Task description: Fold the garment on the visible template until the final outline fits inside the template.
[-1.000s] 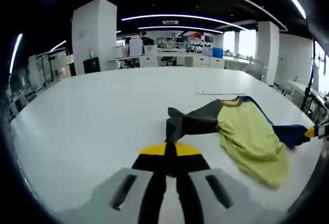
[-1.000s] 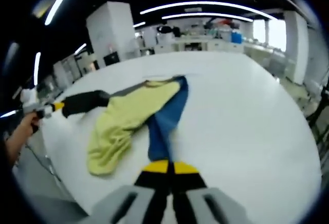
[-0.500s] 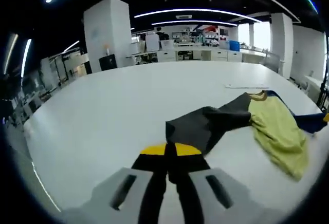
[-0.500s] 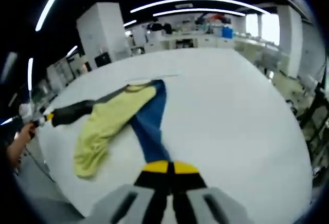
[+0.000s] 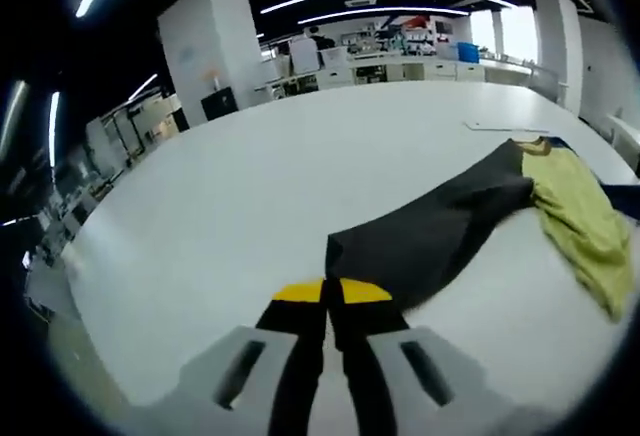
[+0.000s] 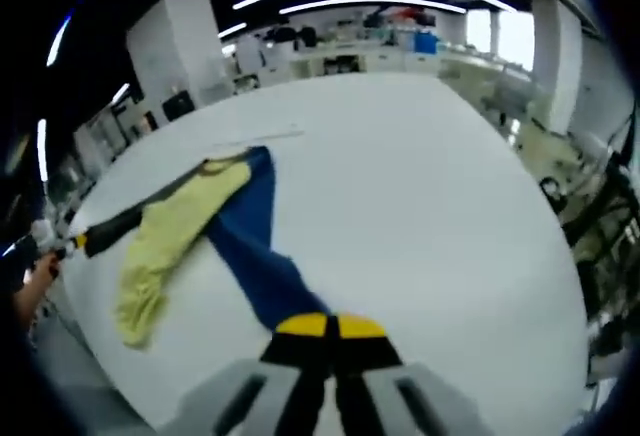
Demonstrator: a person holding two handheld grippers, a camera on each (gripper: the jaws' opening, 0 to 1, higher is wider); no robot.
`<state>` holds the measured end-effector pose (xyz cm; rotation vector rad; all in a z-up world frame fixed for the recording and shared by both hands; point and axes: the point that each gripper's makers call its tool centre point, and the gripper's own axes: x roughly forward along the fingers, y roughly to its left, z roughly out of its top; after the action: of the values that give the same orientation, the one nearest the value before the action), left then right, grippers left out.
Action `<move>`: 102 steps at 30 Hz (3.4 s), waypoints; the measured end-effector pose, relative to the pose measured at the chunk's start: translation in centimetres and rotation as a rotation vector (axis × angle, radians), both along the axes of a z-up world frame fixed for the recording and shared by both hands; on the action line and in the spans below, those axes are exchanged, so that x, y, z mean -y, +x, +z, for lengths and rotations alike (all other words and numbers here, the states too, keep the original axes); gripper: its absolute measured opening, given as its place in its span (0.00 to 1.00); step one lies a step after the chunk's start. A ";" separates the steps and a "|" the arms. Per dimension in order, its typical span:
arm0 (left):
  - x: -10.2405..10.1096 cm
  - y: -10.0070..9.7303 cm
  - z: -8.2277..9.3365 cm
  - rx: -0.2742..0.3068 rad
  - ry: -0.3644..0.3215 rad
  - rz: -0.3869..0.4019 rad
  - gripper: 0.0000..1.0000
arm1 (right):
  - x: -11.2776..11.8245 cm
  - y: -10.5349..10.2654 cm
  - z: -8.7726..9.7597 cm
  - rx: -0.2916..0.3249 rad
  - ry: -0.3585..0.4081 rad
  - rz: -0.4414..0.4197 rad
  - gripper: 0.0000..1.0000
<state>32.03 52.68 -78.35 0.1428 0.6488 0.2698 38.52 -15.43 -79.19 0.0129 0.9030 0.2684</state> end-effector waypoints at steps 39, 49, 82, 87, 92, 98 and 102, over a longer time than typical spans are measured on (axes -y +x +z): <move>-4.5 3.6 -0.6 -0.104 0.106 -0.103 0.00 | 11.0 5.3 -3.0 -0.116 -0.275 -0.084 0.00; -3.2 3.3 0.0 -0.068 0.062 -0.141 0.06 | 10.1 6.0 -2.4 -0.039 -0.198 -0.106 0.31; 13.4 0.7 2.6 0.174 -0.262 -0.593 0.99 | -8.3 0.9 1.1 0.076 0.168 0.339 0.99; 16.3 -0.2 2.2 0.163 -0.277 -0.643 0.99 | -12.2 -0.6 1.1 0.086 0.180 0.441 0.99; 18.2 -0.7 1.7 0.146 -0.278 -0.675 0.99 | -15.7 -1.8 1.5 0.100 0.220 0.504 0.99; 20.4 -1.1 1.2 0.122 -0.274 -0.721 0.95 | -19.6 -2.9 1.5 0.104 0.263 0.575 0.98; 22.1 -1.2 0.9 0.111 -0.254 -0.762 0.91 | -21.9 -3.7 1.3 0.102 0.283 0.617 0.96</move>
<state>30.84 30.63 -77.47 0.1202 0.4737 -0.5340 34.81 6.45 -77.87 -0.0178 0.7432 0.9621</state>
